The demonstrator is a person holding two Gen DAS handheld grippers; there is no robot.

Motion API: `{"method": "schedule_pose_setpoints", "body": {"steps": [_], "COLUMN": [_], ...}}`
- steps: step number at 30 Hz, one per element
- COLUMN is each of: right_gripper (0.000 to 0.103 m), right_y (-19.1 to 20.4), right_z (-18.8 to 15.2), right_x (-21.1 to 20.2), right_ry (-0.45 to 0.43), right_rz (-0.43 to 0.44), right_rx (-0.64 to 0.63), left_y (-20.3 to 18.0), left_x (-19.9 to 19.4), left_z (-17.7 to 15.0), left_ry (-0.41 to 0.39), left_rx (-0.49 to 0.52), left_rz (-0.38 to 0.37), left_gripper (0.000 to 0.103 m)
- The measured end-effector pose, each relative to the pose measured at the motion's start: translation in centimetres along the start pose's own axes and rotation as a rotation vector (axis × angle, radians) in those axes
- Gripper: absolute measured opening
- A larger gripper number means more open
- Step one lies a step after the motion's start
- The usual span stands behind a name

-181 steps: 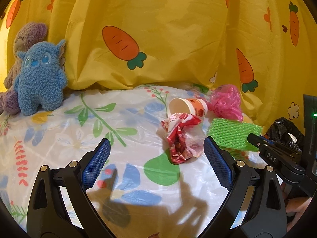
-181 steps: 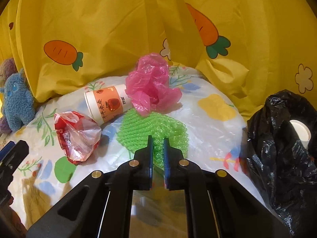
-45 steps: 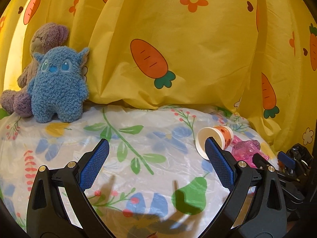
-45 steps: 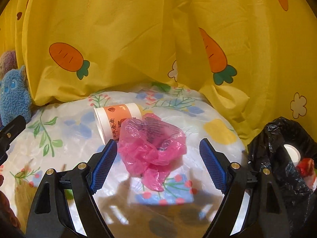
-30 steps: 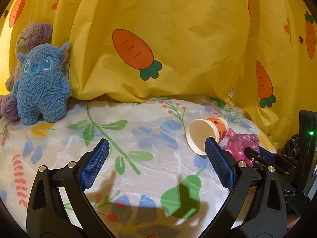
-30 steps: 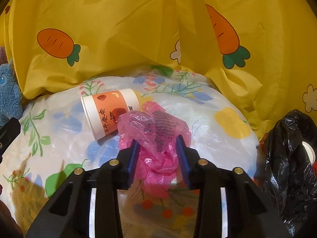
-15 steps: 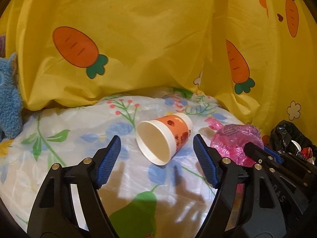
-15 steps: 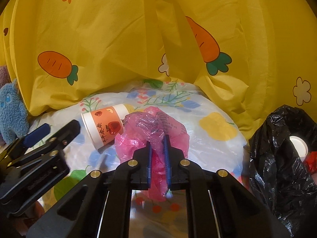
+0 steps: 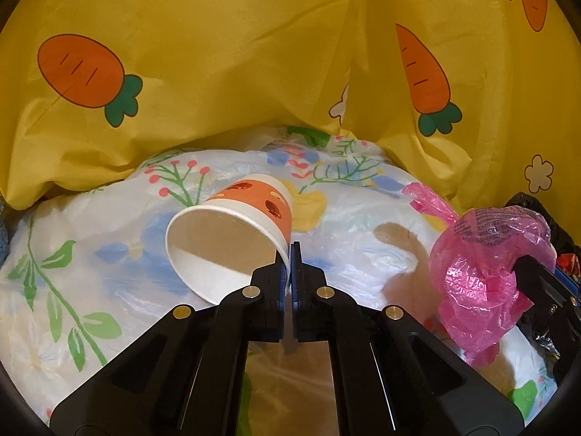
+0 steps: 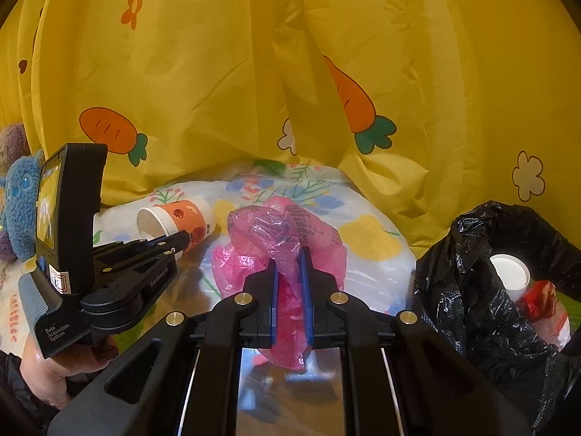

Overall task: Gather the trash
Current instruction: 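Close the left tool on the orange-printed paper cup's rim while the right tool holds the pink bag, then carry the paper cup and pink bag over the trash bag with both tools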

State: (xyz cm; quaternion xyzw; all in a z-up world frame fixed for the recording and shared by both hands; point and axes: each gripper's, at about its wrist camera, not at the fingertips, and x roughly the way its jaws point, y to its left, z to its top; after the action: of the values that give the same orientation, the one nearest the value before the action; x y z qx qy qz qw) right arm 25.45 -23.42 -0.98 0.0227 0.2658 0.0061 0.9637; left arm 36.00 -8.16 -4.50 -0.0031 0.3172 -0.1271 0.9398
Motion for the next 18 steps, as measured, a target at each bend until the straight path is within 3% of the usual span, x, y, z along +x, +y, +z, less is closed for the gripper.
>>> {"method": "schedule_pose_setpoints", "body": {"steps": [10, 18], "right_gripper": [0.012, 0.012], "right_y": [-1.0, -4.8], "right_z": [-0.5, -0.2], "right_x": [-4.2, -9.9], "right_ry": [-0.046, -0.159], "right_rz": [-0.017, -0.151], "right_rx": [-0.010, -0.005], "left_y": [-1.8, -8.2], "left_x": [-7.3, -13.5], "left_z": [-0.9, -0.1], "left_ry": [-0.108, -0.201], "left_rx": [0.026, 0.113], "left_rz": [-0.035, -0.181], "left_gripper": [0.002, 0.002]}}
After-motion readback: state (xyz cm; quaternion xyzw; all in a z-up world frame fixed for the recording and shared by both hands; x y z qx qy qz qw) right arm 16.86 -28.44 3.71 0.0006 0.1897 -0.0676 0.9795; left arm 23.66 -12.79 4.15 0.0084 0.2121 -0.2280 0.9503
